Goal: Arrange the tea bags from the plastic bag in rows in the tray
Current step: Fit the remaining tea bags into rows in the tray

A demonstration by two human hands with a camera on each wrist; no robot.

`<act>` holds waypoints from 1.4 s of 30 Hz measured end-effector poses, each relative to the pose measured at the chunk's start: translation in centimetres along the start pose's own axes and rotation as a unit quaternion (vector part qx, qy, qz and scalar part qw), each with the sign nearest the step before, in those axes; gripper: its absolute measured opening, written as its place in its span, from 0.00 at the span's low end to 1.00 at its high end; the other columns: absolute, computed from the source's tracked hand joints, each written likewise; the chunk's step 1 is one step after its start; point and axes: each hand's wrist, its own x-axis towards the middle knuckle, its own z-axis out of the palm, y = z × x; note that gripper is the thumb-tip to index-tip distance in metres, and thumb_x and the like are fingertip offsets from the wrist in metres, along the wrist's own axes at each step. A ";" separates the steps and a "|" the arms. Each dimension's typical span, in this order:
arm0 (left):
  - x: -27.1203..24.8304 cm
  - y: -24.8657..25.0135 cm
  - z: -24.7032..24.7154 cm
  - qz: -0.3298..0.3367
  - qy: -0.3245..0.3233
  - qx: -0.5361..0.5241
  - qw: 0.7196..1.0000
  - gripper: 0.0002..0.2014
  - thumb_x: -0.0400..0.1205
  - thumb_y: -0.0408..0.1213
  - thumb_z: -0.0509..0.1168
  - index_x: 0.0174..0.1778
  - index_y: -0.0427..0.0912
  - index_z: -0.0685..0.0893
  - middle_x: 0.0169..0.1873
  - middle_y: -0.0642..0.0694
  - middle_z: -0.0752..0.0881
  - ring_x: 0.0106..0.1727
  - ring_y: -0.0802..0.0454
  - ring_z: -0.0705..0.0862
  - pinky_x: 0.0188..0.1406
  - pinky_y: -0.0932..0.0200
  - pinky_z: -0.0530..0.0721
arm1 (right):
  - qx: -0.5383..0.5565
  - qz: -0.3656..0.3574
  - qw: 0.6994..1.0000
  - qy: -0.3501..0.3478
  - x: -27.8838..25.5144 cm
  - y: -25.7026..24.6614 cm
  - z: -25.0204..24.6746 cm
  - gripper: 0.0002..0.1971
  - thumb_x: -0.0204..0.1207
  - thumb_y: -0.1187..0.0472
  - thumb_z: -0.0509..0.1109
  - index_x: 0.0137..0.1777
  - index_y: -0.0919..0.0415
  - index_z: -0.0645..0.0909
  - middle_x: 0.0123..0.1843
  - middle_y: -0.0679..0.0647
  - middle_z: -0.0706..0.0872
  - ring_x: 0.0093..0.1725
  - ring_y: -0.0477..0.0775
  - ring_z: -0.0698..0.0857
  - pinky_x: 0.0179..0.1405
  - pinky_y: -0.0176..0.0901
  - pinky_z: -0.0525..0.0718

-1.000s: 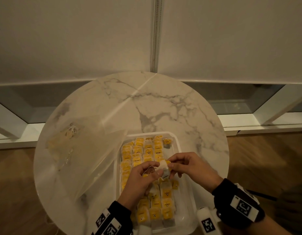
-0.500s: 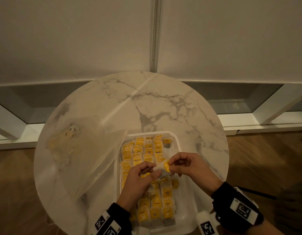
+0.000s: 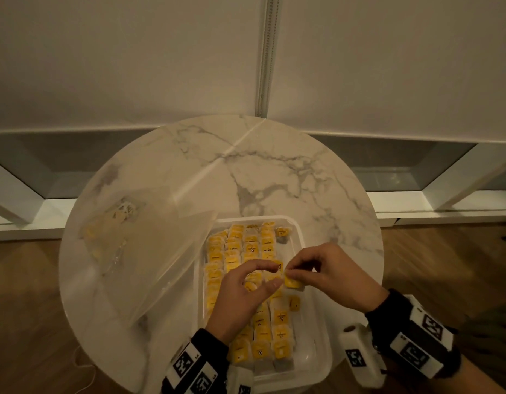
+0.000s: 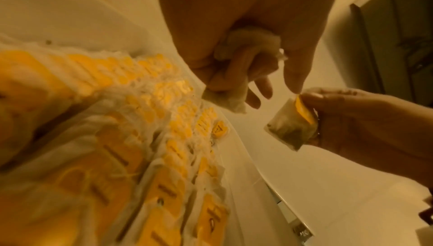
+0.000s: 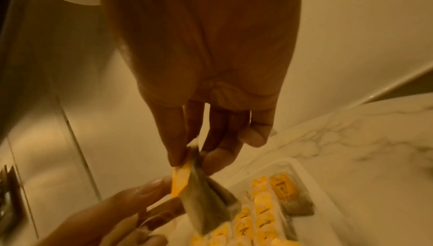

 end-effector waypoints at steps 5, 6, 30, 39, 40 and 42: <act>0.7 0.6 0.5 0.025 0.001 -0.020 0.999 0.01 0.76 0.37 0.77 0.41 0.47 0.92 0.39 0.53 0.91 0.46 0.59 0.88 0.50 0.68 0.80 | 0.126 0.014 0.992 0.028 0.1 -0.4 0.3 0.05 0.75 0.60 0.77 0.48 0.60 0.92 0.41 0.55 0.92 0.39 0.50 0.89 0.44 0.42 0.87; 0.8 0.7 0.5 0.021 0.019 -0.029 0.999 0.04 0.76 0.33 0.77 0.40 0.46 0.92 0.38 0.53 0.91 0.44 0.59 0.88 0.48 0.69 0.80 | 0.150 0.023 0.987 0.047 0.0 -0.3 0.3 0.06 0.75 0.59 0.77 0.50 0.59 0.91 0.42 0.57 0.92 0.42 0.51 0.89 0.46 0.44 0.87; 1.4 1.8 0.3 0.014 0.063 -0.143 0.988 0.04 0.72 0.37 0.75 0.40 0.42 0.91 0.35 0.53 0.90 0.22 0.66 0.79 0.23 0.75 0.73 | 0.112 0.011 0.991 0.074 -1.1 0.0 1.0 0.08 0.73 0.64 0.79 0.50 0.52 0.90 0.43 0.51 0.91 0.44 0.50 0.87 0.50 0.58 0.81; 2.4 1.2 0.5 0.048 0.034 -0.098 0.993 0.04 0.71 0.41 0.76 0.36 0.45 0.93 0.37 0.49 0.91 0.29 0.62 0.83 0.26 0.72 0.76 | 0.129 0.005 0.988 0.080 -0.9 0.0 0.7 0.05 0.72 0.55 0.79 0.46 0.54 0.91 0.45 0.49 0.92 0.48 0.51 0.88 0.51 0.56 0.80; 2.5 1.2 0.5 0.048 0.026 -0.085 0.995 0.02 0.72 0.39 0.77 0.37 0.46 0.93 0.37 0.49 0.91 0.32 0.62 0.84 0.30 0.71 0.78 | 0.116 0.004 0.990 0.081 -0.7 0.2 0.7 0.04 0.72 0.56 0.80 0.44 0.53 0.91 0.44 0.48 0.91 0.47 0.50 0.87 0.49 0.52 0.79; 2.9 0.9 0.5 0.046 0.018 -0.048 0.998 0.02 0.74 0.36 0.78 0.37 0.48 0.93 0.38 0.52 0.92 0.39 0.60 0.88 0.43 0.70 0.80 | 0.070 0.005 0.994 0.087 -0.1 0.7 0.7 0.04 0.71 0.55 0.81 0.42 0.53 0.90 0.43 0.47 0.90 0.45 0.49 0.86 0.46 0.43 0.77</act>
